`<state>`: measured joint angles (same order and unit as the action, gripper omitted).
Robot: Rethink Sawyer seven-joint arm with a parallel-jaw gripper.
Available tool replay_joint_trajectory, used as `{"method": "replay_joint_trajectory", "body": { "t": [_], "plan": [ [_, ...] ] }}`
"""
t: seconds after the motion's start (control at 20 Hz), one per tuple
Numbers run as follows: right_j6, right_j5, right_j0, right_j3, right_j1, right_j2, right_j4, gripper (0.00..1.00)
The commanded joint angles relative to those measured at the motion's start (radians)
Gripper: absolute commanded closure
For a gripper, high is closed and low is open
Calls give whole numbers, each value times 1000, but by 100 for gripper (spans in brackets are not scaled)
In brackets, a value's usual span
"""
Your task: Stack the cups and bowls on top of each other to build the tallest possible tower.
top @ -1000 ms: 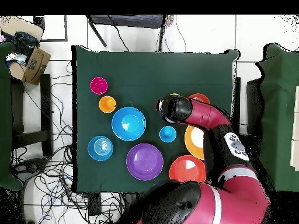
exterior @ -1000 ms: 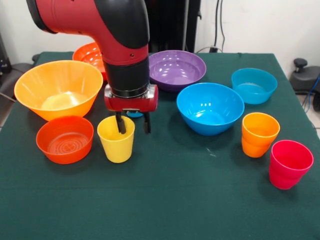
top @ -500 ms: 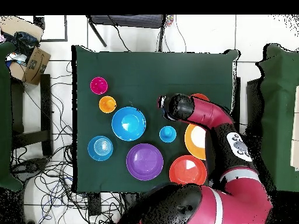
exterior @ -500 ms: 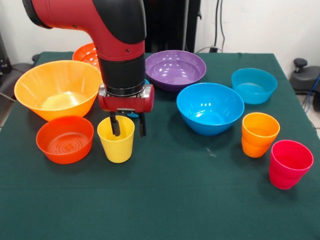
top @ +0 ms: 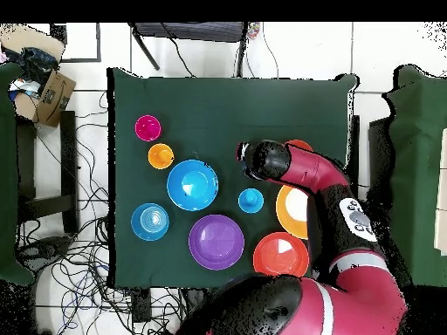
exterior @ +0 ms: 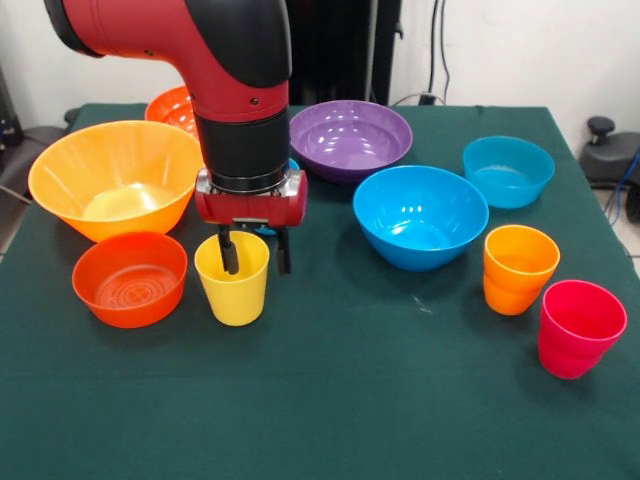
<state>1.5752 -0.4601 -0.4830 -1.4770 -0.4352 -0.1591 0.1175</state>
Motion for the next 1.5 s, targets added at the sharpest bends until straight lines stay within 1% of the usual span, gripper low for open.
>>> {"method": "replay_joint_trajectory", "body": {
  "t": [0.05,0.25,0.4,0.65,0.7,0.85,1.0,1.2,1.35,1.5],
  "plan": [
    [12,53,24,28,4,-50,79,0],
    [15,54,28,31,5,-46,79,0],
    [9,65,20,20,5,-58,81,0],
    [5,18,28,16,2,-51,75,0],
    [3,8,30,15,2,-49,74,100],
    [7,-4,36,20,4,-43,72,100],
    [13,-62,52,42,12,-25,61,100],
    [9,-72,42,40,20,-35,49,100],
    [5,-70,38,30,13,-37,50,100],
    [-6,-94,37,31,-9,-37,51,100]
  ]
}}
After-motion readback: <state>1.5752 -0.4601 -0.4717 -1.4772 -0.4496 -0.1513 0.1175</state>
